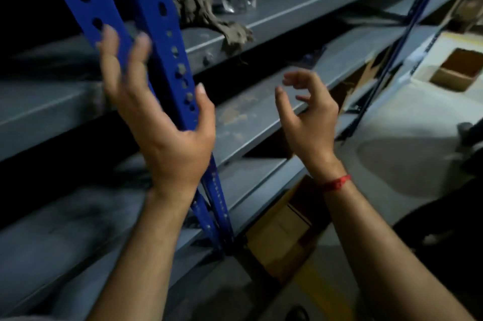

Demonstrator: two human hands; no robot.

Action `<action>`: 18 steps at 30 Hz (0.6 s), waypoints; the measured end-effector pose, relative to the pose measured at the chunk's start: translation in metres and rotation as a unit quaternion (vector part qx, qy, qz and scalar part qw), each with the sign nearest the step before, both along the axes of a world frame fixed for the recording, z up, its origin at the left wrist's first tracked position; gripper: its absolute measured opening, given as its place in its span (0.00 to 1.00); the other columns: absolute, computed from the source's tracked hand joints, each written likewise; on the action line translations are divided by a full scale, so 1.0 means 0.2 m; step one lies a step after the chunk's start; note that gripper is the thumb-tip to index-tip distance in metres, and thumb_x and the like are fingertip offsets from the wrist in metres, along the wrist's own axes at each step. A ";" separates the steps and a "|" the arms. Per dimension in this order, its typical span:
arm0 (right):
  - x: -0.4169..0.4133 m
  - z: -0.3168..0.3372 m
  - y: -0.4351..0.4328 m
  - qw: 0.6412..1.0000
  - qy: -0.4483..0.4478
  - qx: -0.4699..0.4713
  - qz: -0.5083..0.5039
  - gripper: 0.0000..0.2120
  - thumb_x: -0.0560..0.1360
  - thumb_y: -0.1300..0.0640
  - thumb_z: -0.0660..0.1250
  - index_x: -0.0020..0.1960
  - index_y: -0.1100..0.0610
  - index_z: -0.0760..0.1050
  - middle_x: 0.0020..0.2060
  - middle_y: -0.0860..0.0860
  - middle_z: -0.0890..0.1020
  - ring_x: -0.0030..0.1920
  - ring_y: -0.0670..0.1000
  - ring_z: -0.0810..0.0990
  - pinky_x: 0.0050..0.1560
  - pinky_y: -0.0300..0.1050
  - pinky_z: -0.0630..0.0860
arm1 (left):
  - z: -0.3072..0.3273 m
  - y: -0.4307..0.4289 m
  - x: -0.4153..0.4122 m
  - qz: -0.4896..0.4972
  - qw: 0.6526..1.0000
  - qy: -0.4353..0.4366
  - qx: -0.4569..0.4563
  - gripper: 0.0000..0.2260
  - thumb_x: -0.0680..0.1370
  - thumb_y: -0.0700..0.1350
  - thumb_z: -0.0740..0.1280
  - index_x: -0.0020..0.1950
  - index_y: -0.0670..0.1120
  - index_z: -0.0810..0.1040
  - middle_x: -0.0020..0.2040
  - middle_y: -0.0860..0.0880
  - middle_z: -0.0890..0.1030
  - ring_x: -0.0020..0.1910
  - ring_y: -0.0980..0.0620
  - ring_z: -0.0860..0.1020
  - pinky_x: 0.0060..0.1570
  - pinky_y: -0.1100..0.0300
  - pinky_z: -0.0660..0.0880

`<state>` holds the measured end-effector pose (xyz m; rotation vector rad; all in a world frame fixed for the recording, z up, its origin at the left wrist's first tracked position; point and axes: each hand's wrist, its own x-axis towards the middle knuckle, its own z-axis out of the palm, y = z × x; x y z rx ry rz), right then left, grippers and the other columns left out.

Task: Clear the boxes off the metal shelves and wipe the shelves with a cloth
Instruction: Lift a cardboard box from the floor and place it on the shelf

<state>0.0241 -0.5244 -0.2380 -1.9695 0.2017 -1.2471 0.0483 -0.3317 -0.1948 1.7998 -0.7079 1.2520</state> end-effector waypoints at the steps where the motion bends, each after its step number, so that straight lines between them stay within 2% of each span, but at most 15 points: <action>1: -0.04 -0.10 -0.02 0.999 0.017 0.025 -0.009 0.09 0.78 0.55 0.69 0.56 0.57 0.78 0.50 0.48 0.82 0.53 0.47 0.81 0.51 0.50 0.79 | -0.07 -0.03 -0.02 -0.020 0.999 -0.015 0.035 0.21 0.76 0.36 0.71 0.67 0.34 0.70 0.68 0.26 0.66 0.71 0.28 0.66 0.71 0.37 0.63; 3: -0.11 -0.31 -0.06 0.995 0.057 0.076 -0.028 0.09 0.77 0.55 0.70 0.56 0.56 0.78 0.49 0.48 0.83 0.50 0.45 0.81 0.50 0.47 0.79 | -0.27 -0.10 -0.06 -0.080 0.992 -0.011 0.096 0.15 0.77 0.34 0.70 0.62 0.38 0.75 0.63 0.31 0.74 0.66 0.34 0.73 0.67 0.43 0.71; 4: -0.15 -0.41 -0.07 0.991 0.080 0.098 -0.035 0.09 0.77 0.55 0.70 0.57 0.55 0.78 0.49 0.47 0.83 0.50 0.44 0.81 0.49 0.45 0.79 | -0.37 -0.13 -0.07 -0.105 0.987 0.021 0.124 0.11 0.77 0.35 0.70 0.60 0.37 0.77 0.61 0.34 0.77 0.62 0.38 0.77 0.65 0.49 0.74; 6: -0.23 -0.65 -0.11 0.977 0.139 0.154 -0.052 0.11 0.76 0.55 0.71 0.58 0.53 0.77 0.50 0.45 0.82 0.51 0.42 0.81 0.49 0.44 0.80 | -0.61 -0.19 -0.05 -0.146 0.966 0.141 0.160 0.08 0.77 0.36 0.69 0.56 0.38 0.80 0.56 0.41 0.81 0.56 0.44 0.80 0.57 0.52 0.78; 8: -0.32 -0.95 -0.14 0.950 0.212 0.218 -0.071 0.15 0.76 0.53 0.72 0.60 0.53 0.76 0.51 0.47 0.82 0.52 0.44 0.81 0.53 0.47 0.81 | -0.89 -0.24 -0.03 -0.160 0.929 0.276 0.186 0.08 0.76 0.38 0.70 0.54 0.42 0.80 0.51 0.47 0.81 0.50 0.48 0.81 0.50 0.49 0.79; 12: -0.51 -1.50 -0.15 0.868 0.366 0.315 -0.113 0.22 0.74 0.51 0.73 0.65 0.52 0.72 0.56 0.52 0.79 0.56 0.51 0.79 0.58 0.50 0.79 | -1.41 -0.30 0.01 -0.147 0.815 0.490 0.270 0.08 0.75 0.44 0.72 0.52 0.48 0.78 0.47 0.53 0.82 0.44 0.52 0.81 0.46 0.49 0.80; 15: -0.64 -1.88 -0.11 0.805 0.445 0.374 -0.120 0.25 0.74 0.51 0.74 0.67 0.53 0.69 0.61 0.53 0.76 0.60 0.53 0.76 0.62 0.53 0.76 | -1.81 -0.33 0.07 -0.117 0.734 0.586 0.322 0.09 0.75 0.44 0.74 0.52 0.50 0.77 0.45 0.54 0.82 0.42 0.52 0.81 0.46 0.50 0.82; 18: -0.70 -2.26 -0.06 0.758 0.491 0.411 -0.126 0.27 0.74 0.51 0.74 0.68 0.56 0.68 0.63 0.56 0.73 0.62 0.57 0.75 0.64 0.58 0.74 | -2.20 -0.37 0.15 -0.105 0.648 0.669 0.348 0.13 0.75 0.46 0.74 0.57 0.50 0.77 0.50 0.51 0.82 0.52 0.48 0.81 0.56 0.48 0.80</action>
